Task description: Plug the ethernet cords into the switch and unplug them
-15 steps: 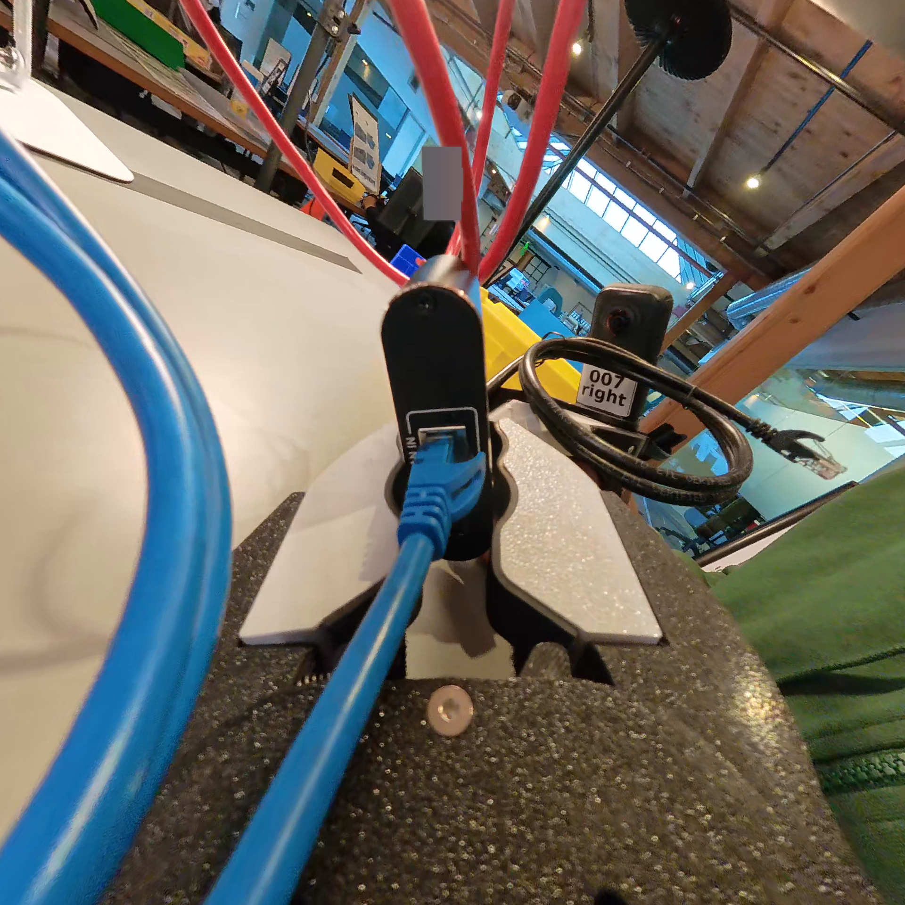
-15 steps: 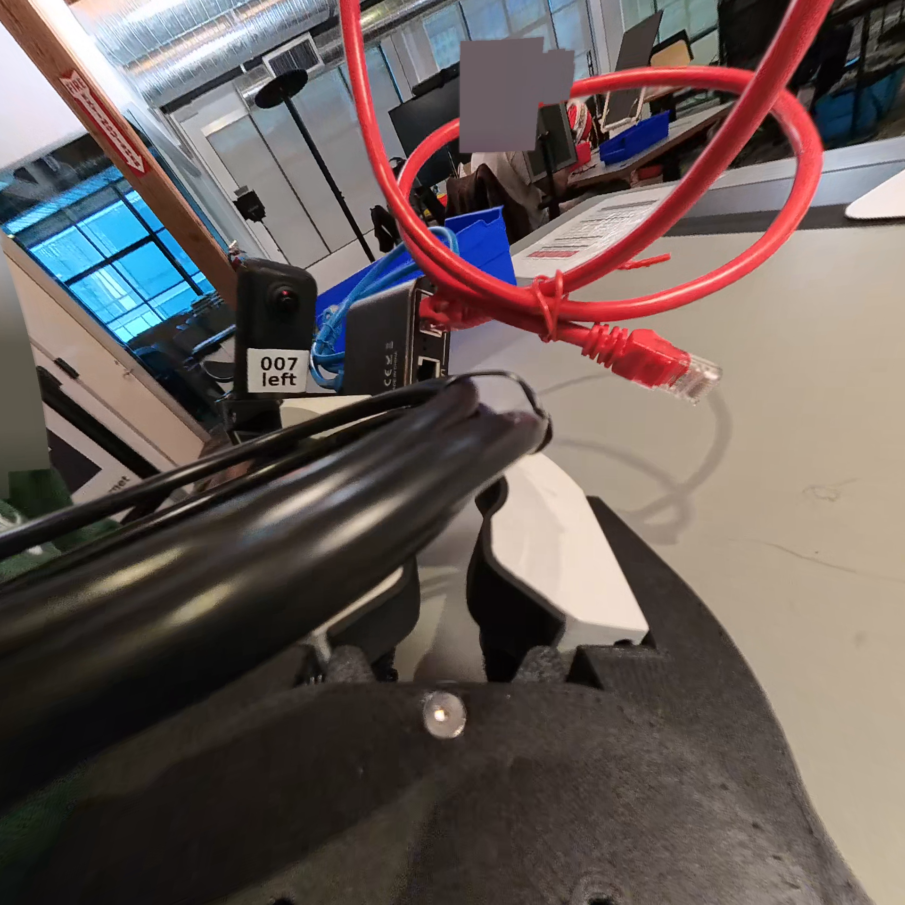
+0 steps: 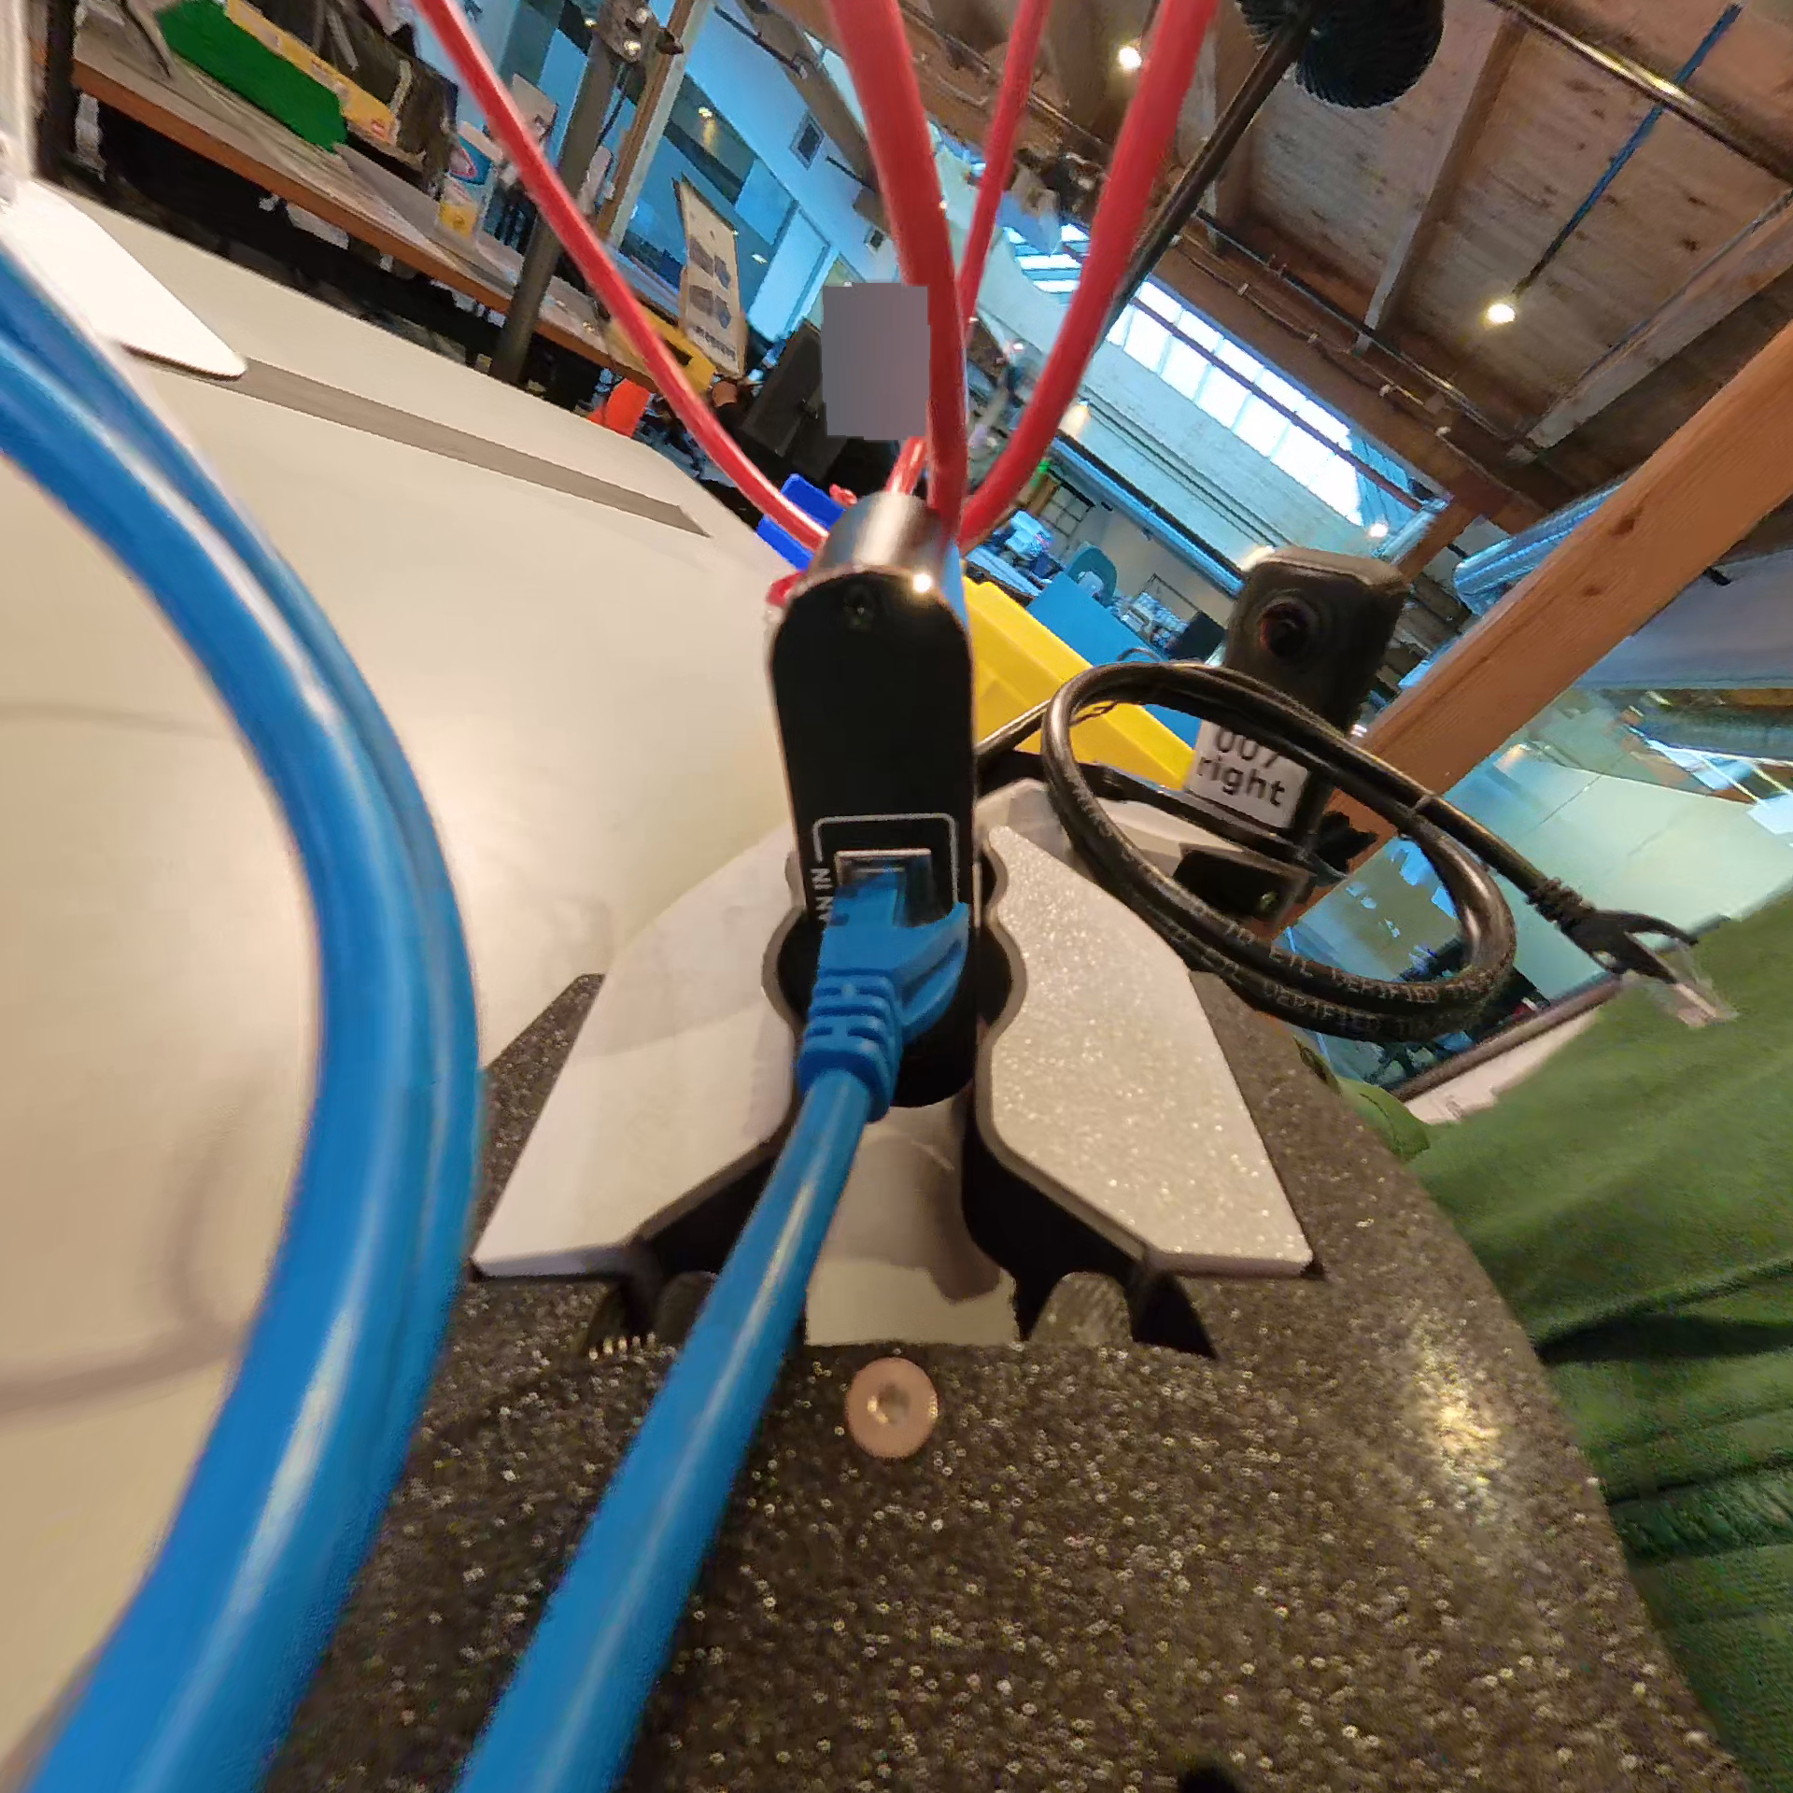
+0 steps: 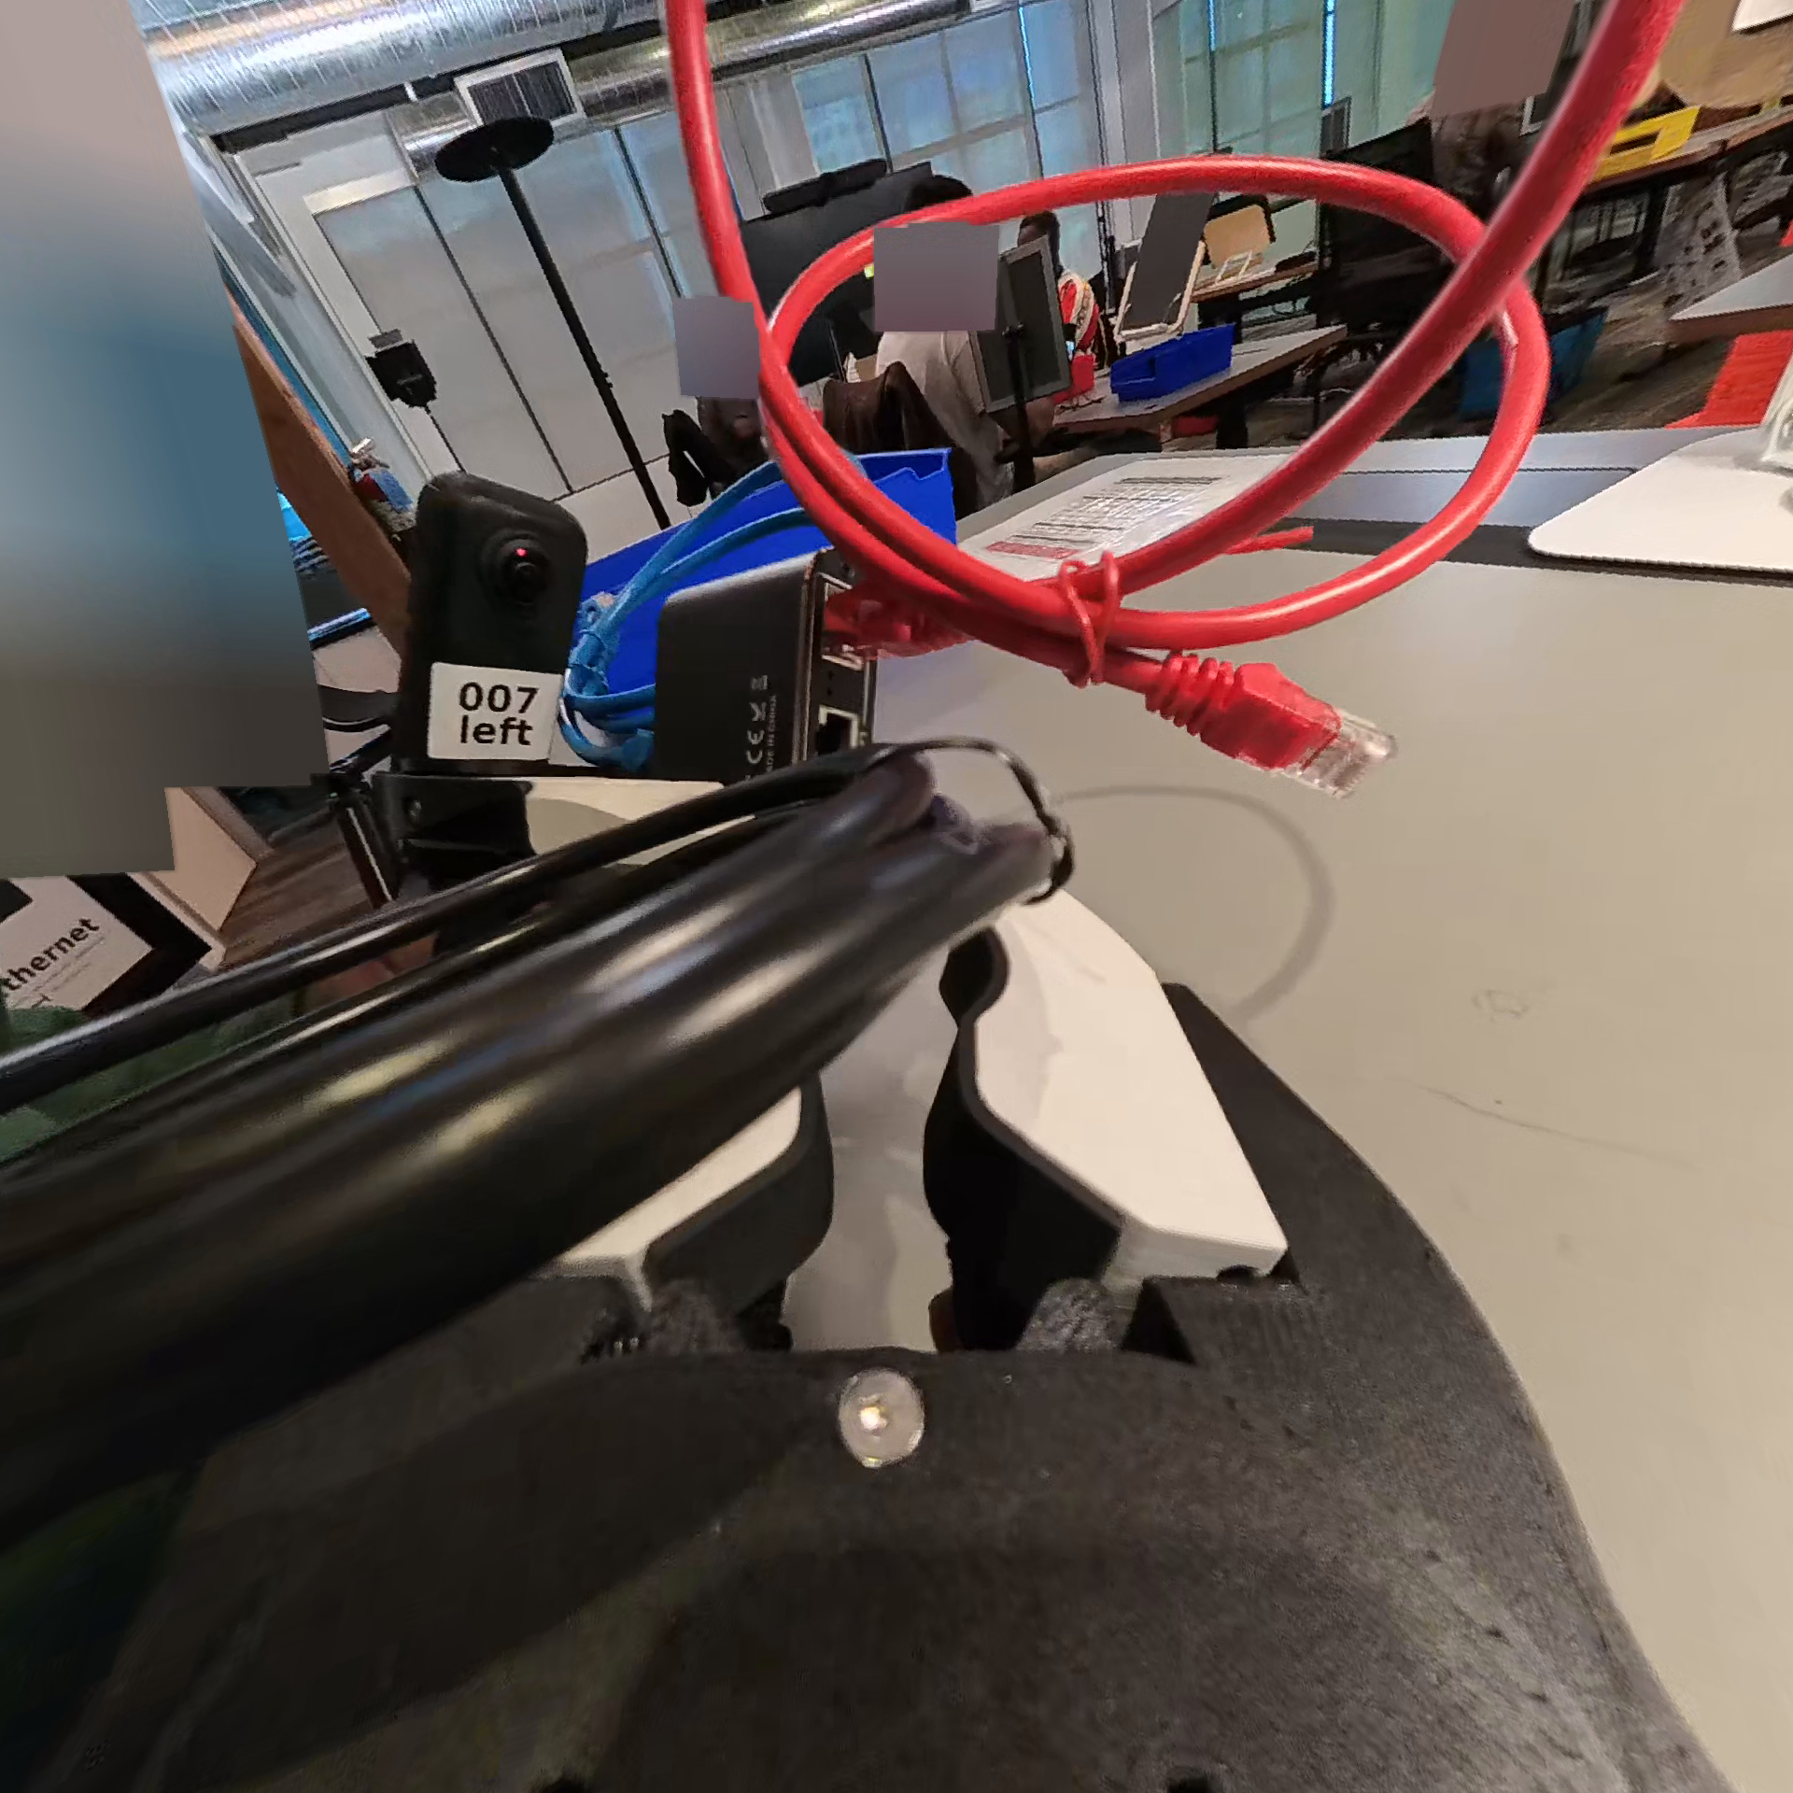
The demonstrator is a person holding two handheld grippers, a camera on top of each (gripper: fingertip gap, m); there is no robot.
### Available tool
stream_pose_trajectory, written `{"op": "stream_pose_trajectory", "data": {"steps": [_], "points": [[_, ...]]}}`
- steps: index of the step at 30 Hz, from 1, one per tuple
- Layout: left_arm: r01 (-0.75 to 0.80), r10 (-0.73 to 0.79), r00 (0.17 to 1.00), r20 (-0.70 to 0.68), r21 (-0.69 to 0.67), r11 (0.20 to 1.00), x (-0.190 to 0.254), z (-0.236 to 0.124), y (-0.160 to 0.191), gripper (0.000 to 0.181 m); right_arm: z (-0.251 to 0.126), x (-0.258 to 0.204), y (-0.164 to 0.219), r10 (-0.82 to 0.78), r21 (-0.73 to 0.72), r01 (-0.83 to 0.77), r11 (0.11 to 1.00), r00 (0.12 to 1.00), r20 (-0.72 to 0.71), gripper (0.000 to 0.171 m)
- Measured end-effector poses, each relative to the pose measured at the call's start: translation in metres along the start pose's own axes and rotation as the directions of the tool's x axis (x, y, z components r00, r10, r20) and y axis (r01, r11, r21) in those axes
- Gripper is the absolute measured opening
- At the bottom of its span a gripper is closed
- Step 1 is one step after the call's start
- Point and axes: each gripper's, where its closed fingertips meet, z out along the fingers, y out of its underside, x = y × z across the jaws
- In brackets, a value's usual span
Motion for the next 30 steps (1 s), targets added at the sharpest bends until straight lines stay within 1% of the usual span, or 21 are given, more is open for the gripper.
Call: {"op": "stream_pose_trajectory", "data": {"steps": [1,2,3,4,5,7,9,12,14,16,18,20,22,24,27,28,30], "points": [[0.002,-0.002,1.000,0.027,0.025,1.000,-0.005,-0.004,-0.004,0.028,-0.008,0.021,-0.005,0.019,0.042,-0.014,0.999,0.991,-0.130,0.018],[0.002,-0.004,0.999,0.032,0.038,0.999,-0.007,-0.009,-0.007,0.029,-0.022,0.041,-0.016,0.023,0.099,-0.004,0.995,0.982,-0.185,0.015],[0.003,-0.006,0.999,0.053,0.044,0.999,-0.012,-0.015,-0.009,0.029,-0.036,0.058,-0.021,0.078,0.116,-0.055,0.992,0.977,-0.199,0.013],[0.005,-0.008,0.997,0.071,0.042,0.999,-0.017,-0.020,-0.011,0.029,-0.044,0.065,-0.021,0.109,0.113,-0.091,0.989,0.979,-0.172,0.012],[0.018,-0.021,0.997,0.074,0.038,0.999,-0.019,-0.022,-0.011,0.029,-0.046,0.065,-0.012,0.111,0.041,-0.106,0.994,0.982,-0.153,0.013],[0.053,-0.054,0.996,0.066,0.017,0.998,-0.022,-0.021,-0.009,0.029,-0.045,0.064,-0.002,0.098,-0.033,-0.105,0.994,0.981,-0.167,0.012],[0.060,-0.059,0.996,0.063,-0.013,0.998,-0.023,-0.017,-0.006,0.029,-0.045,0.067,0.001,0.104,-0.046,-0.115,0.992,0.976,-0.191,0.012],[0.061,-0.060,0.997,0.051,-0.013,0.998,-0.021,-0.018,-0.005,0.029,-0.054,0.076,0.002,0.134,-0.046,-0.148,0.988,0.964,-0.228,0.012],[0.072,-0.072,0.996,0.044,-0.012,0.997,-0.021,-0.019,-0.006,0.029,-0.064,0.081,-0.001,0.089,-0.064,-0.110,0.992,0.958,-0.272,0.012],[0.075,-0.074,0.996,0.039,-0.018,0.997,-0.021,-0.020,-0.005,0.029,-0.081,0.086,-0.013,0.020,-0.087,-0.052,0.995,0.943,-0.333,0.012],[0.069,-0.068,0.997,0.037,-0.020,0.997,-0.020,-0.019,-0.004,0.029,-0.105,0.091,-0.034,-0.056,-0.098,0.017,0.995,0.911,-0.408,0.012],[0.070,-0.069,0.997,0.035,-0.026,0.997,-0.019,-0.019,-0.004,0.029,-0.138,0.097,-0.062,-0.135,-0.117,0.089,0.989,0.859,-0.494,0.012],[0.074,-0.073,0.997,0.031,-0.023,0.997,-0.019,-0.019,-0.004,0.029,-0.179,0.107,-0.090,-0.218,-0.160,0.152,0.975,0.773,-0.596,0.012],[0.075,-0.074,0.997,0.027,-0.019,0.997,-0.019,-0.020,-0.004,0.029,-0.231,0.119,-0.119,-0.299,-0.220,0.202,0.954,0.644,-0.704,0.011],[0.073,-0.073,0.997,0.021,-0.017,0.997,-0.018,-0.020,-0.005,0.029,-0.316,0.136,-0.159,-0.395,-0.335,0.213,0.918,0.401,-0.827,0.012],[0.072,-0.072,0.997,0.019,-0.018,0.997,-0.018,-0.020,-0.004,0.029,-0.344,0.143,-0.167,-0.437,-0.398,0.184,0.899,0.314,-0.843,0.012],[0.070,-0.070,0.997,0.014,-0.020,0.997,-0.017,-0.020,-0.004,0.029,-0.397,0.160,-0.176,-0.542,-0.536,0.082,0.840,0.130,-0.830,0.012]]}}
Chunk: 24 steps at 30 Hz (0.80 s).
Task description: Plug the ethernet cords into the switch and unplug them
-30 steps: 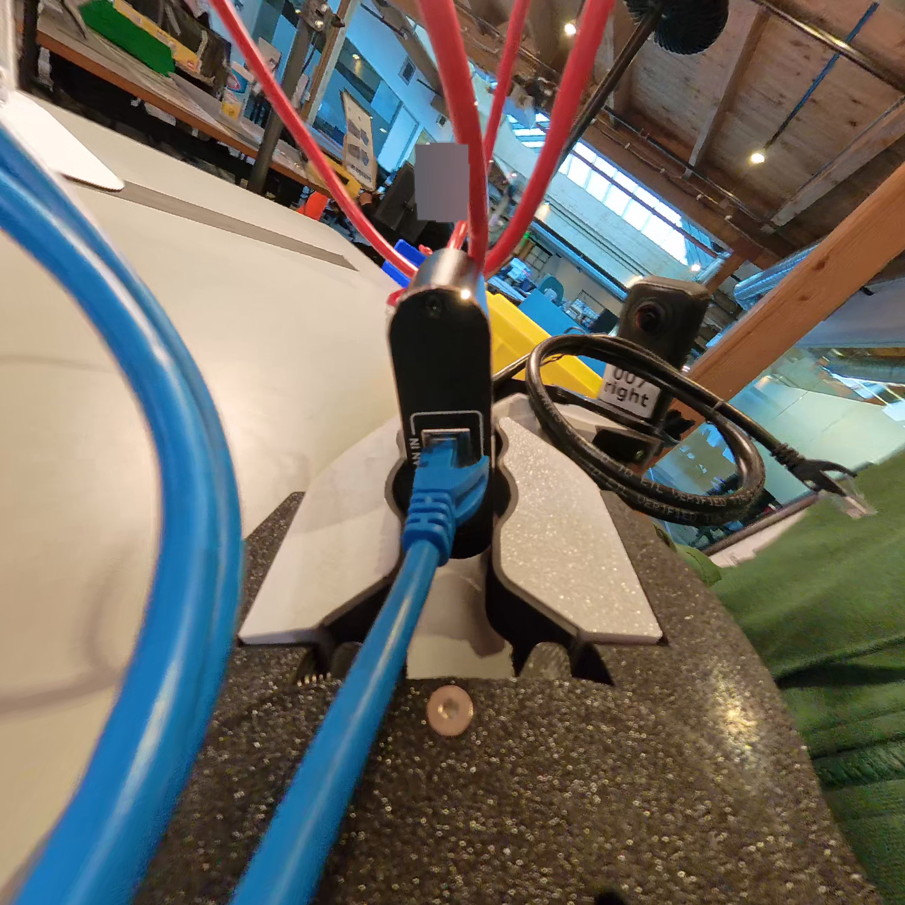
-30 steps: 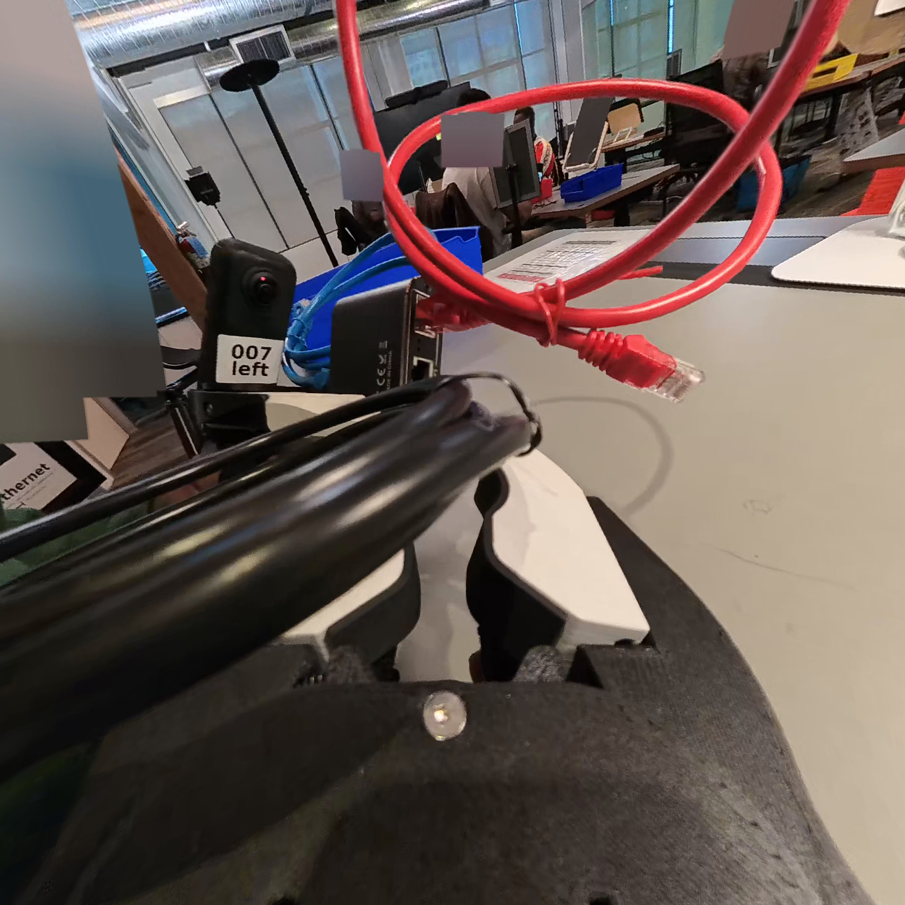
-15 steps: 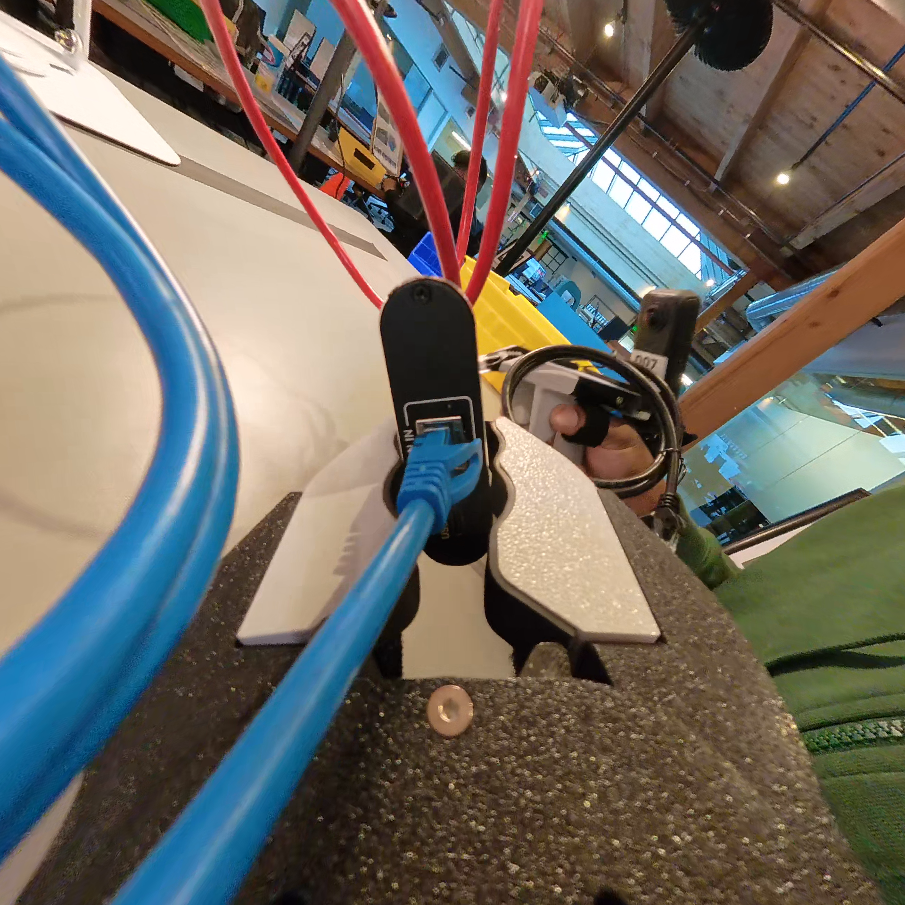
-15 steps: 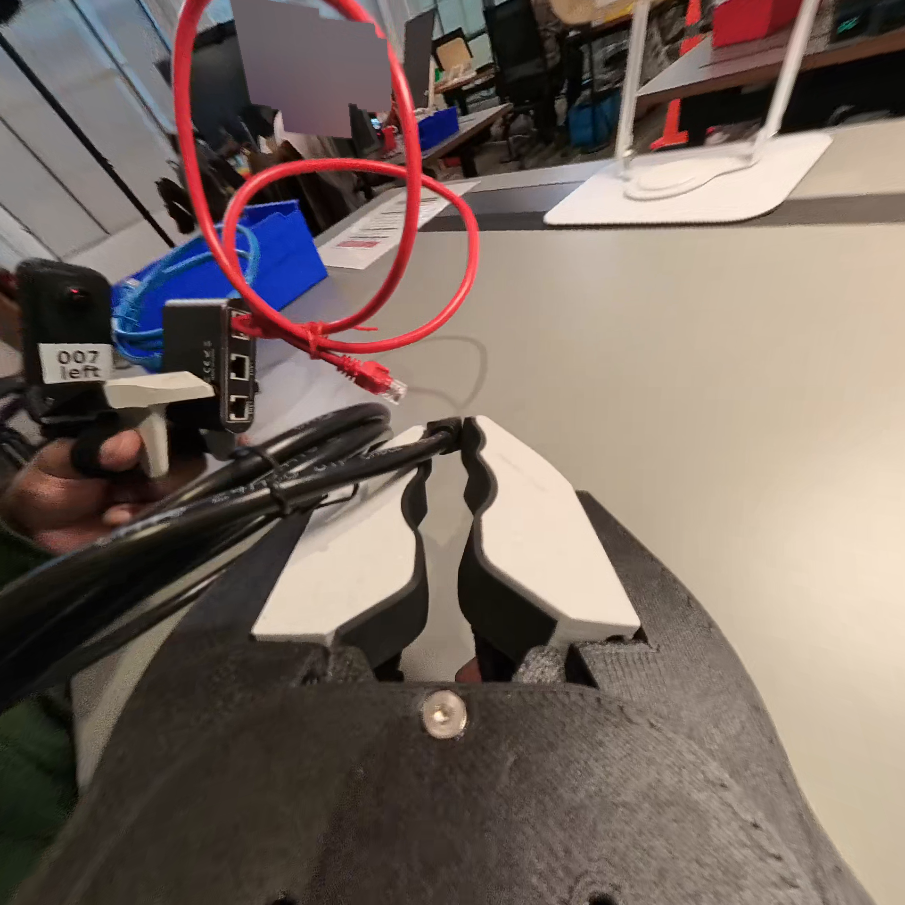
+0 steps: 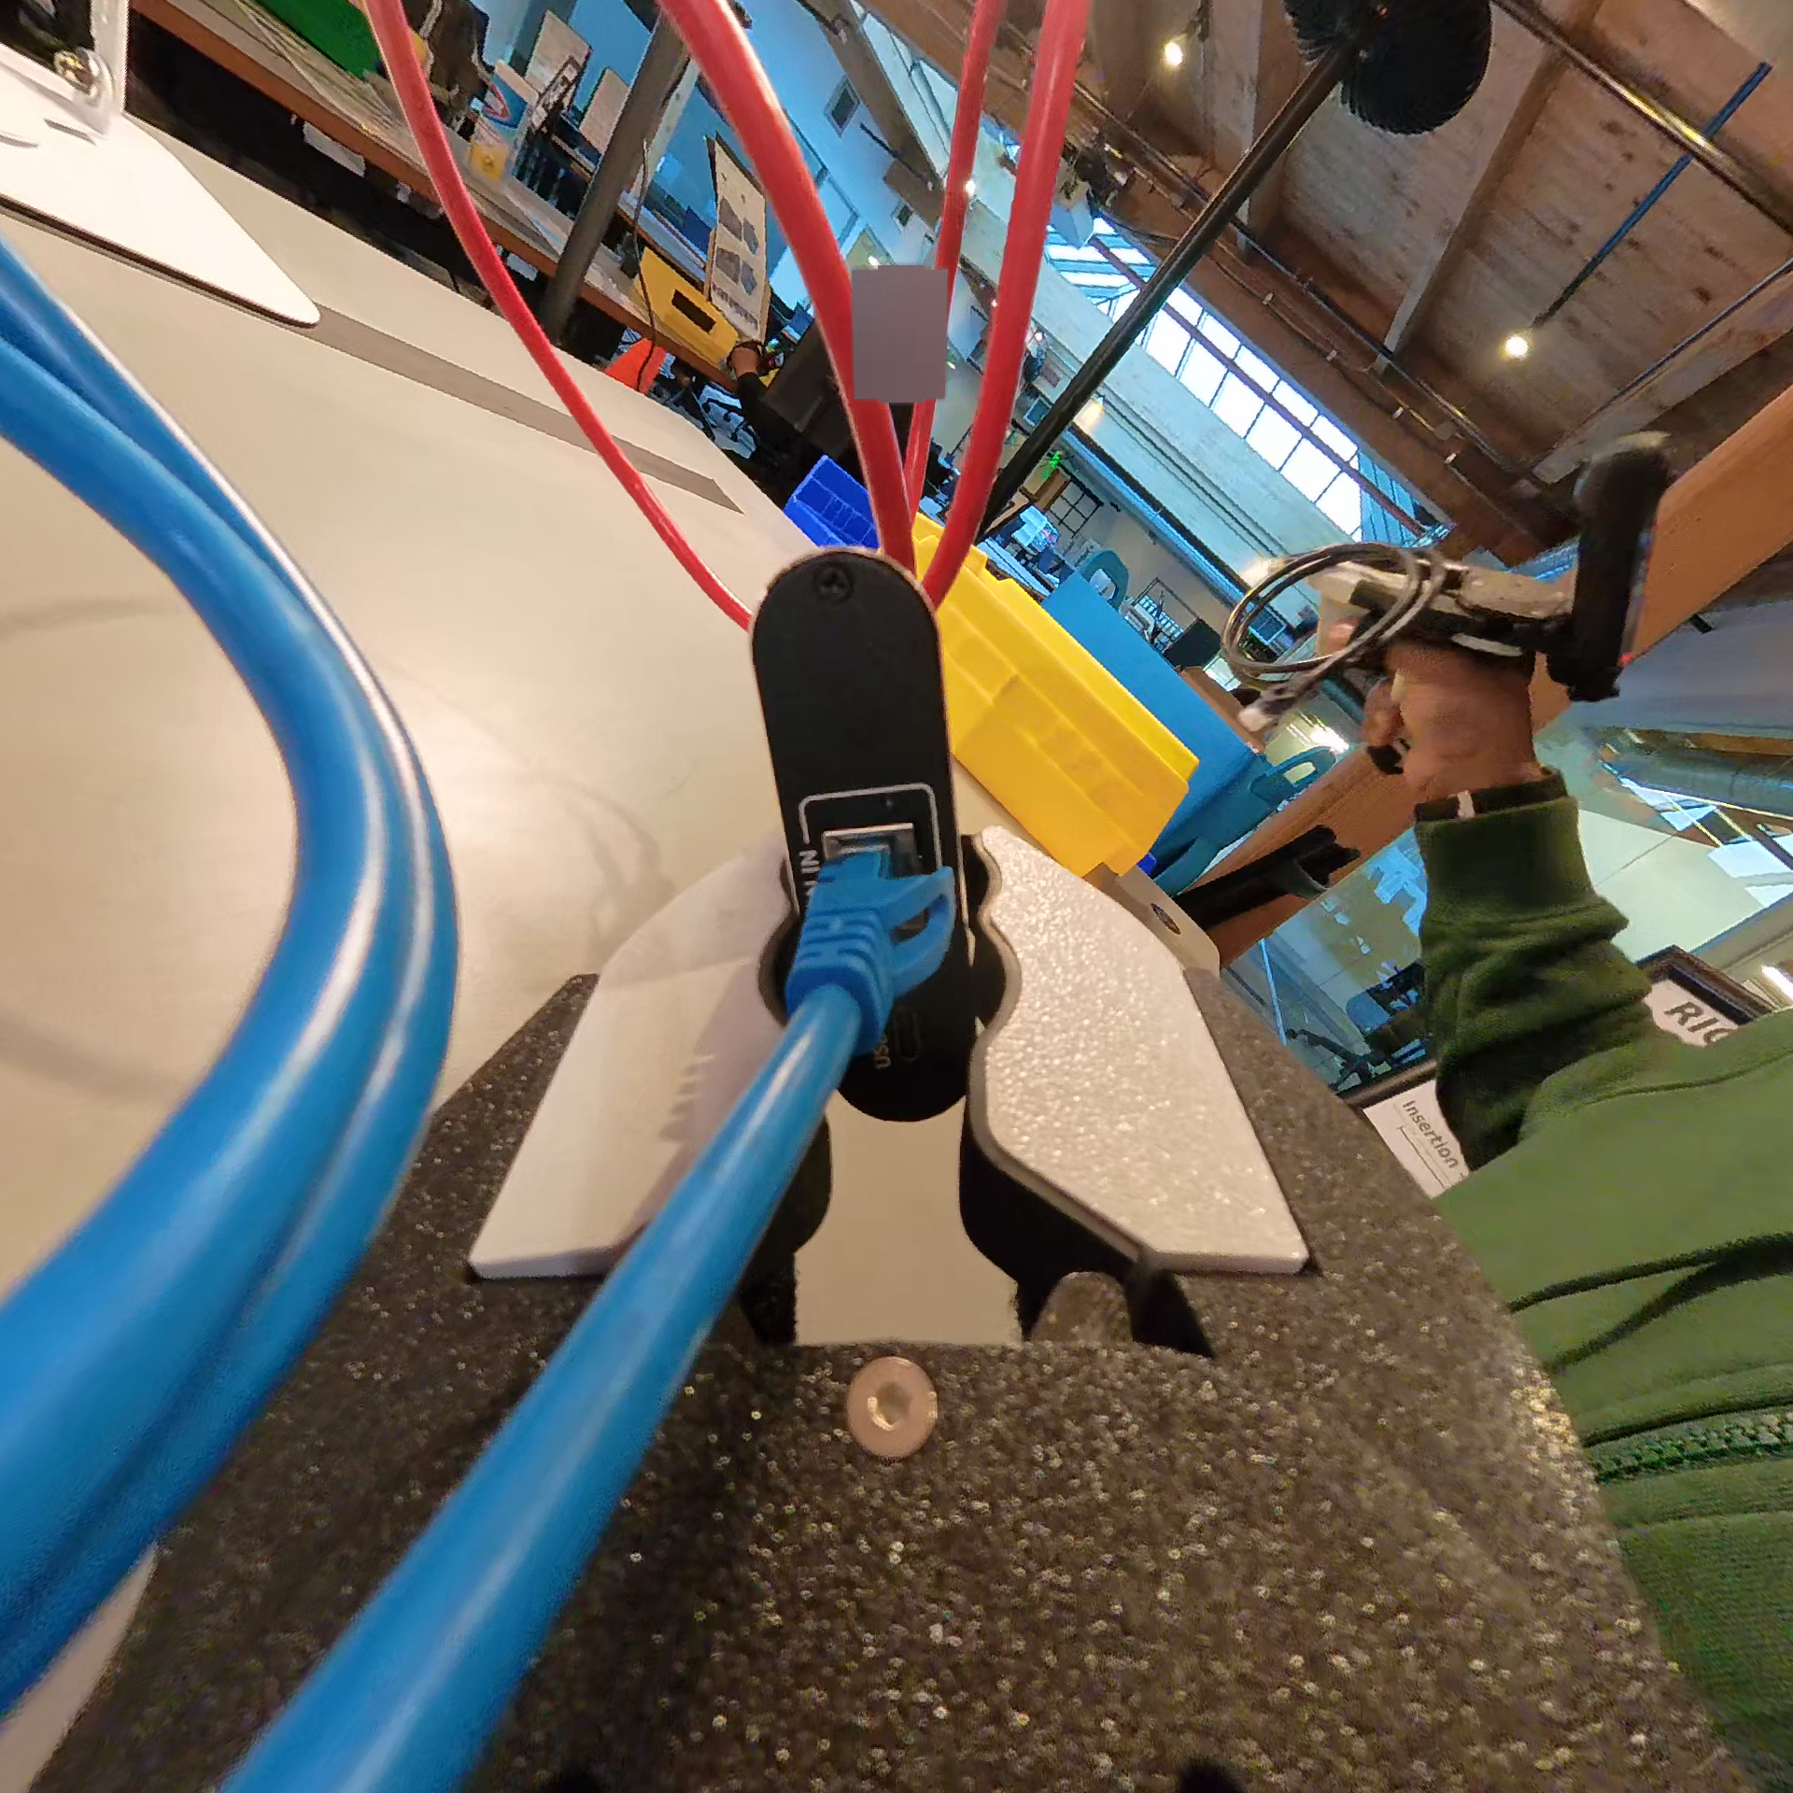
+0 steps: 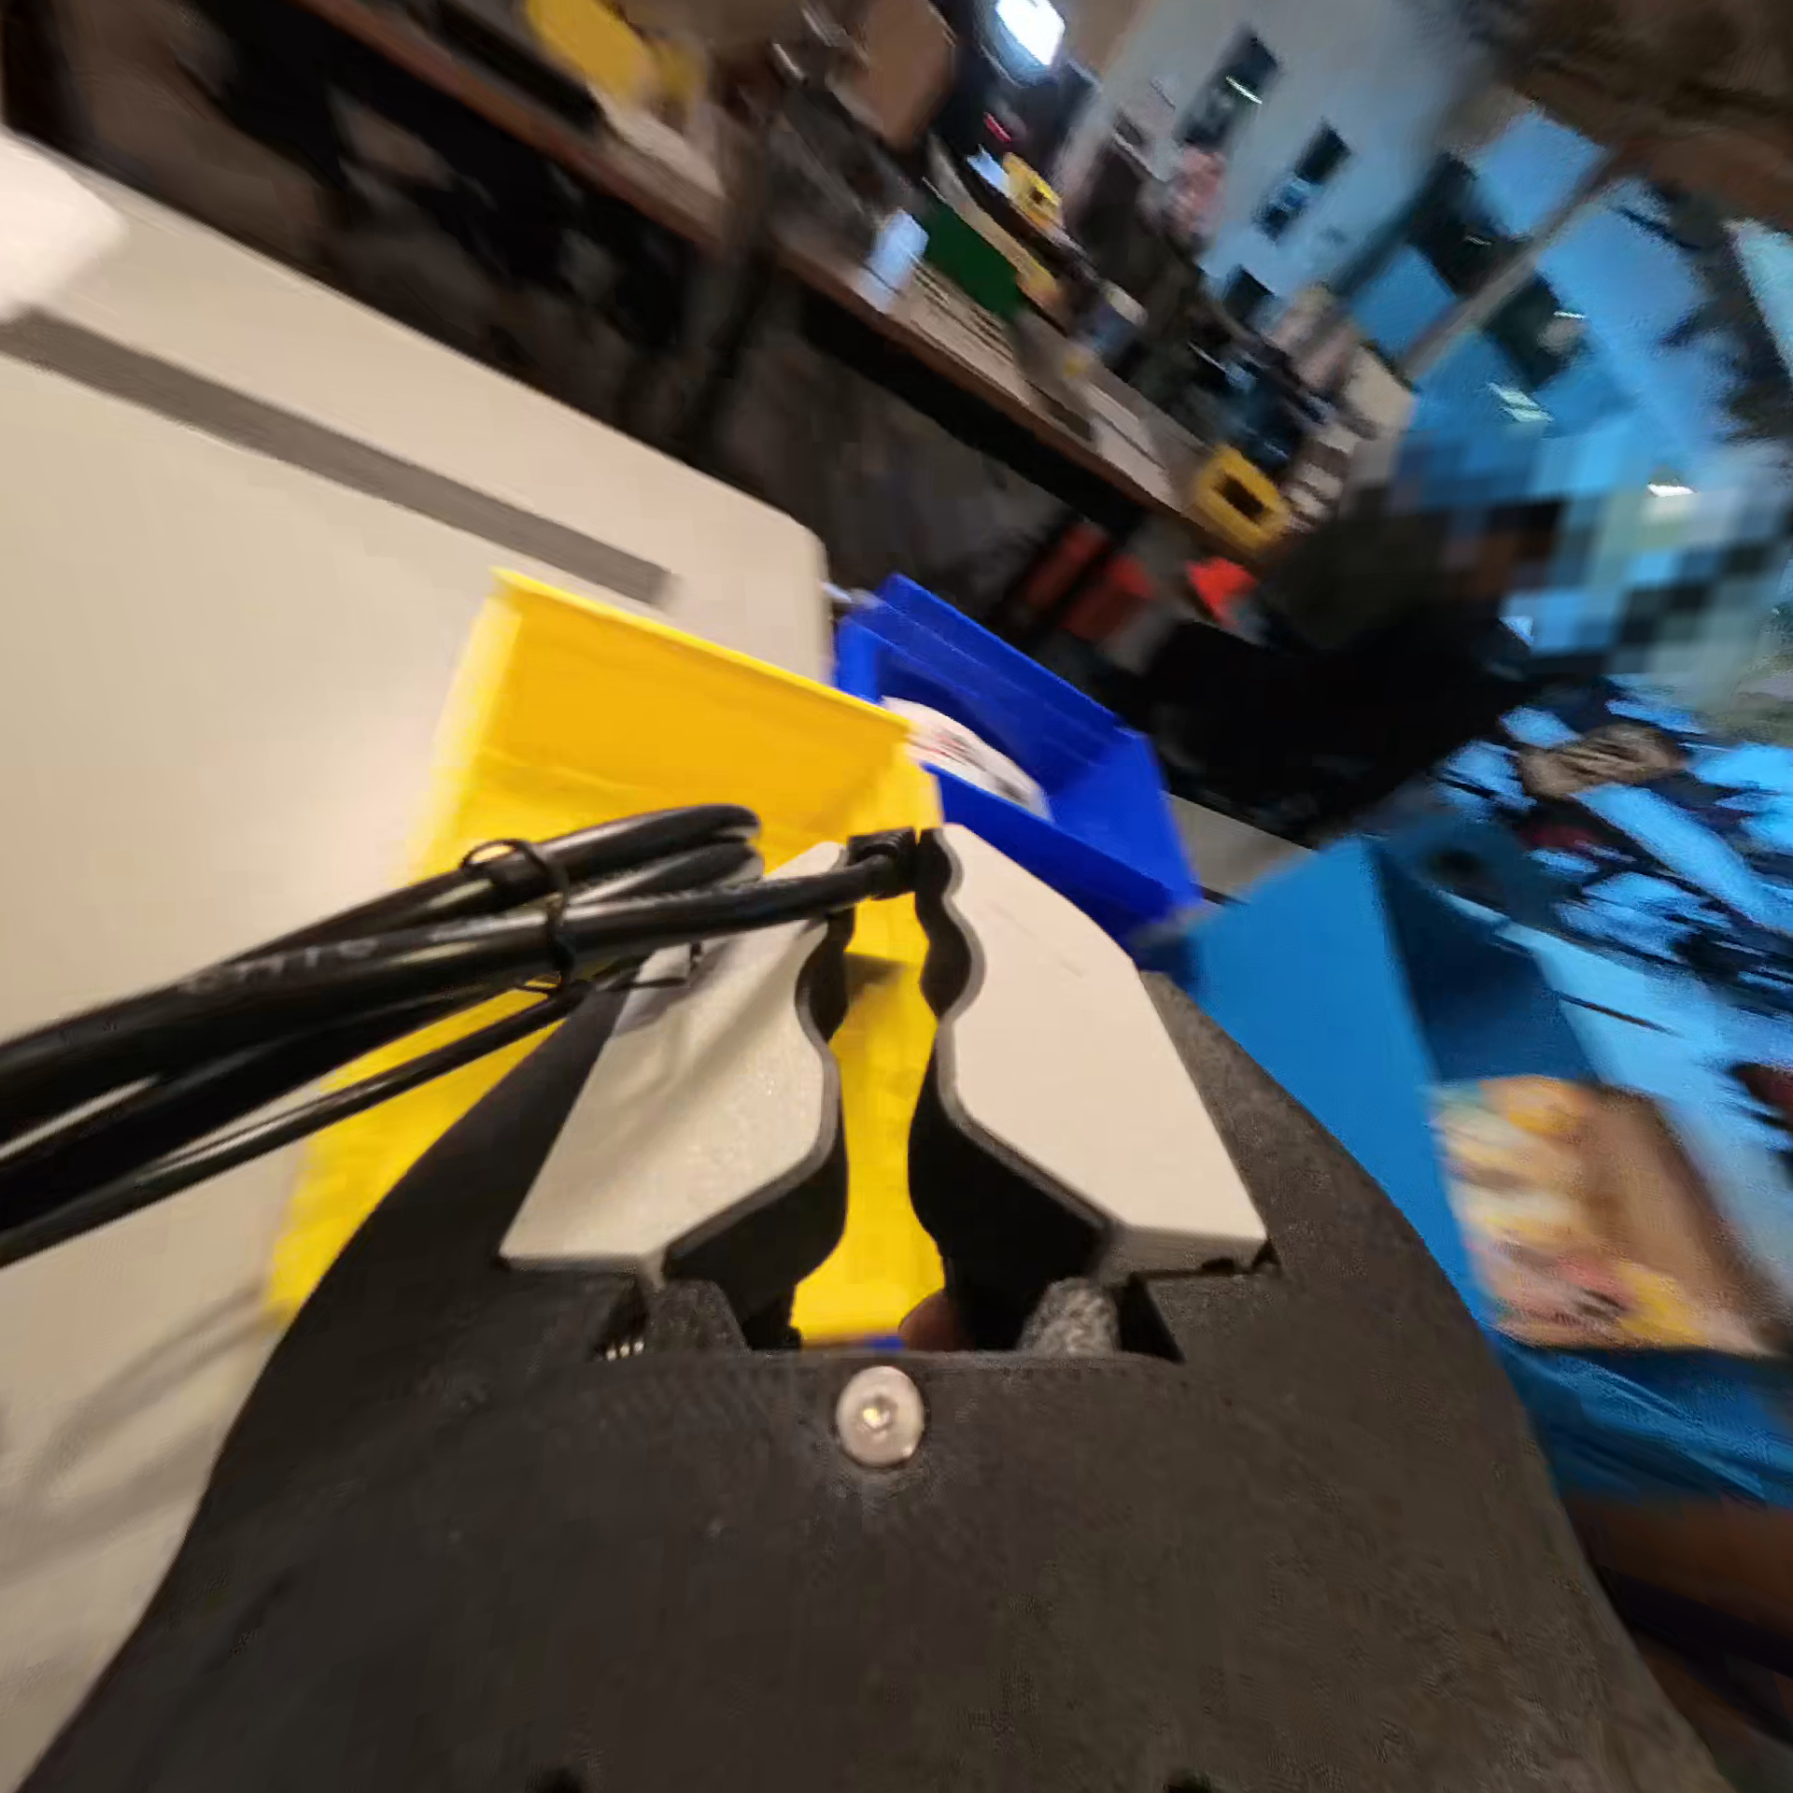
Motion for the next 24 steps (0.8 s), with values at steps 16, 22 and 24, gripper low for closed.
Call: {"op": "stream_pose_trajectory", "data": {"steps": [16,22,24], "points": [[-0.003,0.003,1.000,0.020,0.008,1.000,0.000,-0.009,0.001,0.029,0.097,-0.021,0.169,-0.396,-0.716,0.528,0.456,0.841,0.368,0.022],[0.010,-0.010,1.000,0.028,0.009,1.000,-0.003,-0.011,0.000,0.029,0.089,-0.004,0.142,-0.435,-0.682,0.476,0.555,0.865,0.249,0.025],[0.010,-0.010,1.000,0.025,-0.005,1.000,-0.002,-0.010,0.002,0.029,0.082,-0.003,0.128,-0.461,-0.657,0.477,0.583,0.861,0.216,0.025]]}}
